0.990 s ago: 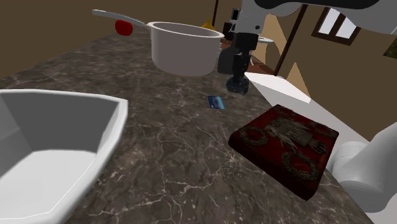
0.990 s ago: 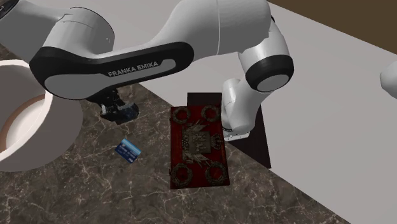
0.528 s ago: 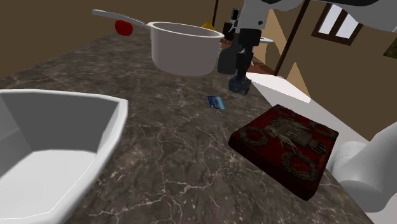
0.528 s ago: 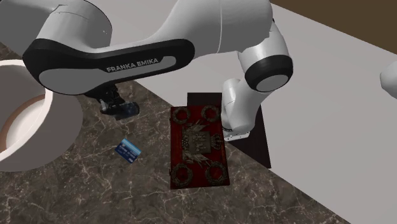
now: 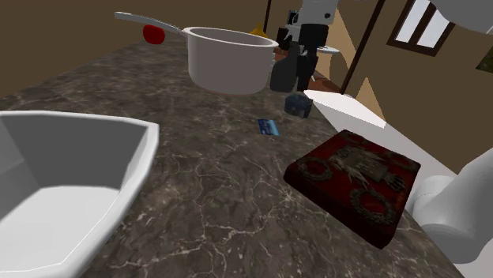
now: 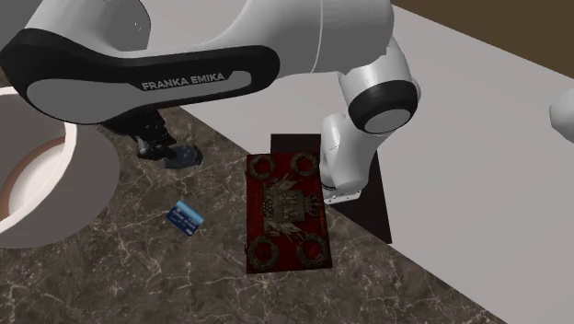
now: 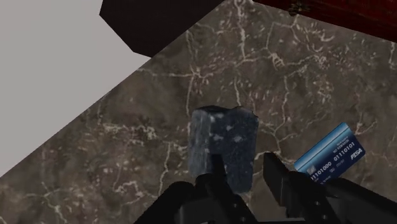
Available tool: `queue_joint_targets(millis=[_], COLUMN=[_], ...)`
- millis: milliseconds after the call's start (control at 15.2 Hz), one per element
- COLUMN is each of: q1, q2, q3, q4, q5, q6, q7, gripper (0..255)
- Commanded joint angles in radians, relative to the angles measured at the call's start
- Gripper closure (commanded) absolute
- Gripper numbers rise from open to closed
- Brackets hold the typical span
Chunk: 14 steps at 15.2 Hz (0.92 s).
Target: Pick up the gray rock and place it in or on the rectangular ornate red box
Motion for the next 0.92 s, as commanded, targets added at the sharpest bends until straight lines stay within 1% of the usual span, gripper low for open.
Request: queue_joint_targets(millis=[0, 132, 198, 660, 858], q1=[0.020, 0.034, 0.030, 0.022, 0.023], q2=[-0.085, -0.204, -0.217, -0.242, -0.242], q3=[0.061, 0.202, 0.228, 0.207, 0.207], q4=[-0.110, -0.298, -0.323, -0.442, -0.442], q5=[-0.112, -0.326, -0.355, -0.361, -0.361], q6=[0.083, 0.194, 0.205, 0.305, 0.305], q7=[0.115, 0.362, 0.399, 0.399, 0.399], gripper=[0, 0, 0, 0, 0])
